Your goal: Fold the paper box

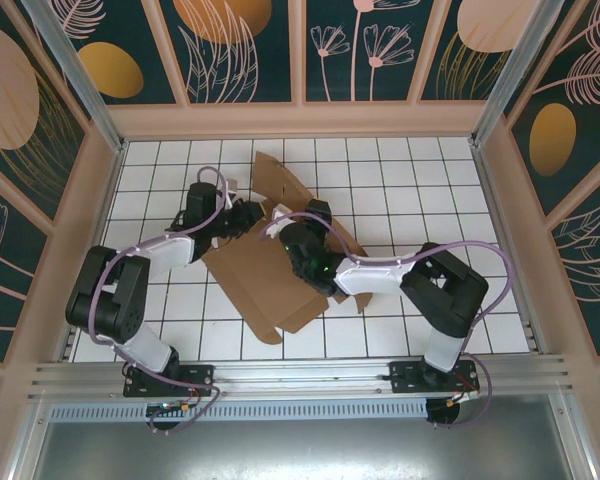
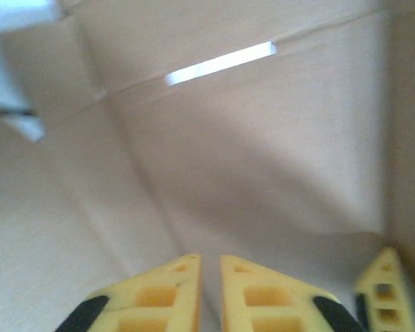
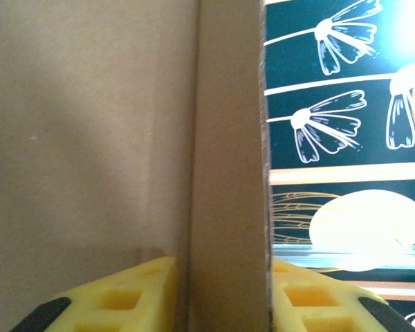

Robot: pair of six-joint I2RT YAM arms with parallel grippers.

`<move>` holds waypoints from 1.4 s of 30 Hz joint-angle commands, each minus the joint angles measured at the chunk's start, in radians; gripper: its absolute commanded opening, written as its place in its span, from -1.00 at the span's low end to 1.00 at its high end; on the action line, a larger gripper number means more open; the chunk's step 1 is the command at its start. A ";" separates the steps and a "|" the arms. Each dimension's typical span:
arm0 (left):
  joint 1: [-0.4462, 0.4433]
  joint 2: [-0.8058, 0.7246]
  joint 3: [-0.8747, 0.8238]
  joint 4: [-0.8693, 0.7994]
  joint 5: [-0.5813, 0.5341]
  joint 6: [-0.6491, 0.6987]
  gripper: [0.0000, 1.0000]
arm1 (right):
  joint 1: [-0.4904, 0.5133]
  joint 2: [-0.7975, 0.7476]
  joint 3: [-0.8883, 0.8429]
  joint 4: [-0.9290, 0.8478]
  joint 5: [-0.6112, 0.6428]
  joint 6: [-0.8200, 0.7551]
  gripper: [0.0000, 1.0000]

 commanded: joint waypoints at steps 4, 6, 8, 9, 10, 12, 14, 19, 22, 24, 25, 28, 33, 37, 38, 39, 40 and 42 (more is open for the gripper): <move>0.009 -0.024 0.022 0.244 0.097 -0.124 -0.37 | 0.011 -0.007 -0.079 0.311 -0.020 -0.189 -0.54; 0.009 -0.013 0.038 0.249 0.108 -0.130 -0.34 | 0.011 -0.003 -0.082 0.327 -0.024 -0.188 -0.56; 0.009 0.007 0.061 0.218 0.102 -0.123 -0.33 | 0.012 -0.005 -0.082 0.314 -0.033 -0.162 -0.58; 0.008 0.017 0.078 0.170 0.087 -0.107 -0.33 | 0.007 -0.008 -0.074 0.297 -0.037 -0.135 -0.57; 0.008 0.026 0.107 0.075 0.054 -0.071 -0.34 | -0.008 -0.015 -0.042 0.218 -0.033 -0.038 -0.55; 0.008 0.048 0.128 -0.012 0.034 -0.023 -0.35 | -0.056 -0.071 0.107 -0.279 -0.117 0.407 -0.45; 0.005 0.081 0.160 -0.148 -0.001 0.024 -0.41 | -0.213 -0.098 0.348 -0.850 -0.511 0.935 -0.28; -0.017 0.096 0.154 -0.292 -0.064 0.107 -0.47 | -0.520 -0.094 0.397 -0.963 -1.132 1.168 0.07; -0.020 0.092 0.129 -0.324 -0.075 0.121 -0.47 | -0.619 -0.071 0.369 -0.941 -1.294 1.226 0.38; -0.022 0.085 0.107 -0.338 -0.072 0.126 -0.46 | -0.676 -0.049 0.354 -0.954 -1.339 1.217 0.42; -0.022 0.079 0.093 -0.342 -0.074 0.125 -0.46 | -0.710 -0.038 0.341 -0.956 -1.331 1.209 0.44; -0.024 0.064 0.051 -0.339 -0.071 0.117 -0.47 | -0.812 0.003 0.316 -0.981 -1.369 1.177 0.44; -0.024 0.094 -0.004 -0.288 -0.056 0.074 -0.51 | -0.919 0.055 0.269 -0.990 -1.485 1.187 0.61; -0.024 0.154 -0.016 -0.249 -0.039 0.040 -0.53 | -0.943 0.085 0.223 -0.979 -1.546 1.199 0.63; -0.024 0.159 -0.018 -0.247 -0.041 0.036 -0.53 | -0.943 0.095 0.219 -0.983 -1.554 1.196 0.63; -0.025 0.163 -0.015 -0.247 -0.042 0.037 -0.54 | -0.943 0.108 0.214 -0.984 -1.557 1.197 0.62; -0.025 0.169 -0.013 -0.249 -0.042 0.035 -0.54 | -0.942 0.116 0.207 -0.978 -1.557 1.199 0.61; -0.025 0.178 -0.012 -0.244 -0.043 0.030 -0.55 | -0.943 0.130 0.195 -0.969 -1.591 1.199 0.56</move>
